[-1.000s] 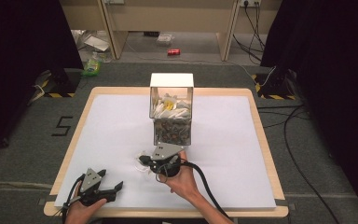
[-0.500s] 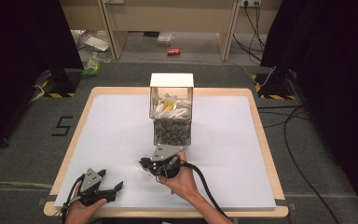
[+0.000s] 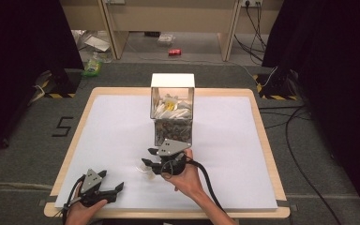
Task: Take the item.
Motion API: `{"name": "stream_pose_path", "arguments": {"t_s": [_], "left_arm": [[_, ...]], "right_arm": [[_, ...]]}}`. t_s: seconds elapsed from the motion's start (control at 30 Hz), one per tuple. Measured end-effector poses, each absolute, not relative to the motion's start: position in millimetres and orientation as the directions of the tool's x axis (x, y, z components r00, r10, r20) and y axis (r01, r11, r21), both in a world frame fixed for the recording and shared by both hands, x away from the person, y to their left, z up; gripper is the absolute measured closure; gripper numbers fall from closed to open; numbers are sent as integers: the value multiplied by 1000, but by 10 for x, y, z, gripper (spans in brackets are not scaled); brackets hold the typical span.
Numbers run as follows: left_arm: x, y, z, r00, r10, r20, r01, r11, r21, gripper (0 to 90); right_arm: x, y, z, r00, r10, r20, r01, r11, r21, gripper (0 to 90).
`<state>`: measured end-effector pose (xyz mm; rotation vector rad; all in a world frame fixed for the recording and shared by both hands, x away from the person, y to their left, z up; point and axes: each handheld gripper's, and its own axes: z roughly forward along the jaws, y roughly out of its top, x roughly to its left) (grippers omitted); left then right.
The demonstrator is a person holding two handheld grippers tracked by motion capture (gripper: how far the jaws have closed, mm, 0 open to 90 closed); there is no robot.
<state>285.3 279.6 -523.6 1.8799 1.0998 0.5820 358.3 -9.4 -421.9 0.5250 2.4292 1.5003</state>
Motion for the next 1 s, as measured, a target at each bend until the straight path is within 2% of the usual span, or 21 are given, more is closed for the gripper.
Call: {"name": "stream_pose_path", "arguments": {"t_s": [0.3, 1.0], "left_arm": [[2853, 2795, -5236, 502, 864, -26, 463, -243, 852, 146], [2853, 2796, -5236, 503, 864, -27, 464, -243, 852, 147]], "right_arm": [[3624, -172, -4224, -887, 462, 5, 211, 395, 894, 479], [3671, -533, -4223, -829, 559, 24, 260, 347, 901, 406]]}}
